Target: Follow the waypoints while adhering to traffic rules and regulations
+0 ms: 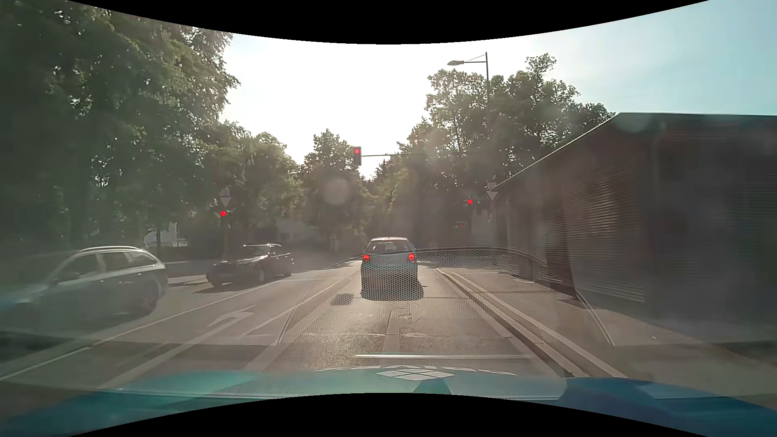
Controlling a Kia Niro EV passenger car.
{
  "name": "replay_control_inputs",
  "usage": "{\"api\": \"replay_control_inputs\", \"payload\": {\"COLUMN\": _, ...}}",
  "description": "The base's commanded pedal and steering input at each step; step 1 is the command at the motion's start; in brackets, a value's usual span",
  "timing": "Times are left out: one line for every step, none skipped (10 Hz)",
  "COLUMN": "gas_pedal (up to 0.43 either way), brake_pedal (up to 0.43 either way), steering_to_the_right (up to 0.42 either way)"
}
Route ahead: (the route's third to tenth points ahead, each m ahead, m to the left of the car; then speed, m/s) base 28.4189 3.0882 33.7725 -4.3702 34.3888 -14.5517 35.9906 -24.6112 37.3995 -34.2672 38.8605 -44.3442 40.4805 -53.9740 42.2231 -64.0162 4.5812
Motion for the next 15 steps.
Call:
{"api": "replay_control_inputs", "payload": {"gas_pedal": 0.0, "brake_pedal": 0.152, "steering_to_the_right": -0.008}}
{"api": "replay_control_inputs", "payload": {"gas_pedal": 0.0, "brake_pedal": 0.152, "steering_to_the_right": -0.007}}
{"api": "replay_control_inputs", "payload": {"gas_pedal": 0.0, "brake_pedal": 0.159, "steering_to_the_right": -0.007}}
{"api": "replay_control_inputs", "payload": {"gas_pedal": 0.0, "brake_pedal": 0.159, "steering_to_the_right": -0.006}}
{"api": "replay_control_inputs", "payload": {"gas_pedal": 0.0, "brake_pedal": 0.171, "steering_to_the_right": -0.006}}
{"api": "replay_control_inputs", "payload": {"gas_pedal": 0.0, "brake_pedal": 0.189, "steering_to_the_right": -0.006}}
{"api": "replay_control_inputs", "payload": {"gas_pedal": 0.0, "brake_pedal": 0.201, "steering_to_the_right": -0.006}}
{"api": "replay_control_inputs", "payload": {"gas_pedal": 0.0, "brake_pedal": 0.213, "steering_to_the_right": -0.006}}
{"api": "replay_control_inputs", "payload": {"gas_pedal": 0.0, "brake_pedal": 0.22, "steering_to_the_right": -0.005}}
{"api": "replay_control_inputs", "payload": {"gas_pedal": 0.0, "brake_pedal": 0.226, "steering_to_the_right": -0.004}}
{"api": "replay_control_inputs", "payload": {"gas_pedal": 0.0, "brake_pedal": 0.232, "steering_to_the_right": -0.002}}
{"api": "replay_control_inputs", "payload": {"gas_pedal": 0.0, "brake_pedal": 0.238, "steering_to_the_right": -0.001}}
{"api": "replay_control_inputs", "payload": {"gas_pedal": 0.0, "brake_pedal": 0.238, "steering_to_the_right": -0.001}}
{"api": "replay_control_inputs", "payload": {"gas_pedal": 0.0, "brake_pedal": 0.238, "steering_to_the_right": -0.001}}
{"api": "replay_control_inputs", "payload": {"gas_pedal": 0.0, "brake_pedal": 0.238, "steering_to_the_right": -0.001}}
